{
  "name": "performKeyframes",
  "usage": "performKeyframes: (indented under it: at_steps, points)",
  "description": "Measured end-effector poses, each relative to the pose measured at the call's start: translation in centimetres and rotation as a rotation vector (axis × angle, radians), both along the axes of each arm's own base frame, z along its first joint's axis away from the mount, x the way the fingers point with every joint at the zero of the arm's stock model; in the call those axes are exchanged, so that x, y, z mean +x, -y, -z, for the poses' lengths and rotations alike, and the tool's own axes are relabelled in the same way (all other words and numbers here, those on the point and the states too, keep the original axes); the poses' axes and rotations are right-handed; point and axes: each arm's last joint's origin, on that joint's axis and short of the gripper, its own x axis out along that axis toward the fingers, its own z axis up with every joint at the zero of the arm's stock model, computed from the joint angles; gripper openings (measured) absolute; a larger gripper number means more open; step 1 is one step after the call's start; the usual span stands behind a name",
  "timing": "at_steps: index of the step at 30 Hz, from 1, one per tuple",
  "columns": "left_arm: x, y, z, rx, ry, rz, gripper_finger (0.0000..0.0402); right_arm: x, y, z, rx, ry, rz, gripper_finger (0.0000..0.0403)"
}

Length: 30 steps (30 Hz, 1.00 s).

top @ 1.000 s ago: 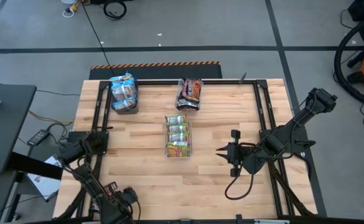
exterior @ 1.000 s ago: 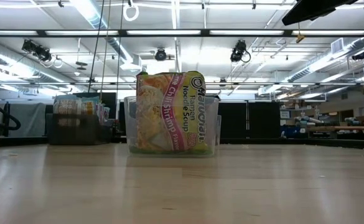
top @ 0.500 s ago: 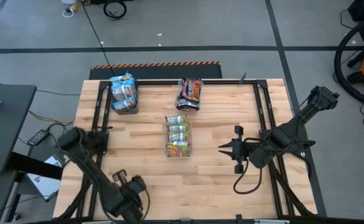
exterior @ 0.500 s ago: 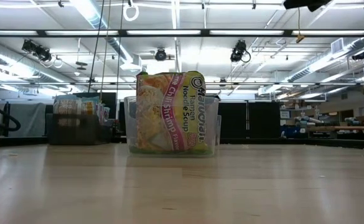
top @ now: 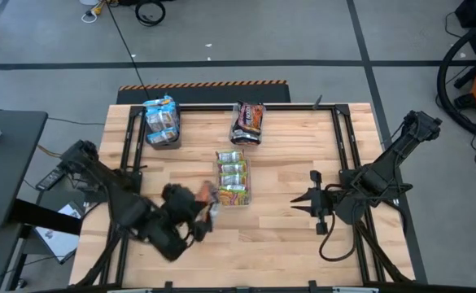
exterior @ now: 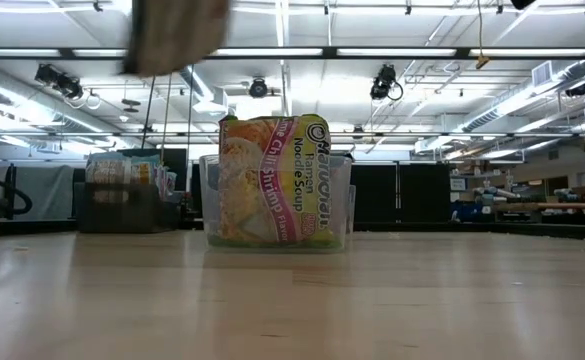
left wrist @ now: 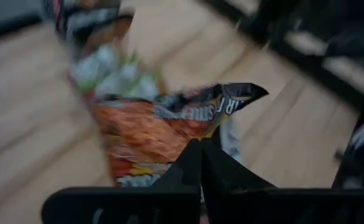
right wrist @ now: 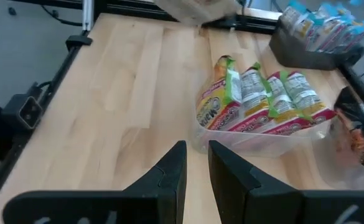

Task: Sort Maruchan noodles
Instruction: Put the black noodle pack into the top transparent bin

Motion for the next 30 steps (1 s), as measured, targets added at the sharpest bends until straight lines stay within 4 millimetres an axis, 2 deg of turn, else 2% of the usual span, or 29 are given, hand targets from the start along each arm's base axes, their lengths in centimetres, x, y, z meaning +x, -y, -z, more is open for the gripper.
performKeyframes:
  at_steps: [4, 7, 12, 15, 19, 23, 27, 30]
  points:
    - [3.5, -2.9, -1.0, 0.074, 0.096, -0.052, 0.0002, 0.3, 0.8, 0.1, -0.050, 0.026, 0.112, 0.0073]
    - [6.4, -6.3, -1.2, 0.127, 0.122, -0.114, 0.0002, 0.6, 1.8, 0.1, -0.080, 0.024, 0.177, 0.0073]
    - [9.8, -13.3, -1.2, 0.180, 0.244, -0.331, 0.0003, 0.9, 3.1, 0.1, -0.091, 0.037, 0.301, 0.0073]
    - [11.4, -17.6, -0.7, 0.153, 0.413, -0.490, 0.0003, 1.0, 3.7, 0.2, -0.083, 0.054, 0.390, 0.0073]
    - [13.2, -22.4, 2.2, 0.094, 0.596, -0.651, 0.0003, 1.0, 4.0, 0.3, -0.012, 0.074, 0.458, 0.0073]
    - [15.1, -26.4, 5.3, 0.052, 0.745, -0.749, 0.0003, 0.6, 3.4, 0.4, 0.039, 0.076, 0.454, 0.0073]
    - [16.7, -29.7, 8.2, 0.022, 0.902, -0.799, 0.0003, 0.0, 3.0, 0.7, 0.049, 0.053, 0.440, 0.0073]
    - [17.5, -31.1, 11.0, -0.071, 0.981, -0.882, 0.0003, -0.2, 2.9, 0.8, 0.063, 0.037, 0.438, 0.0073]
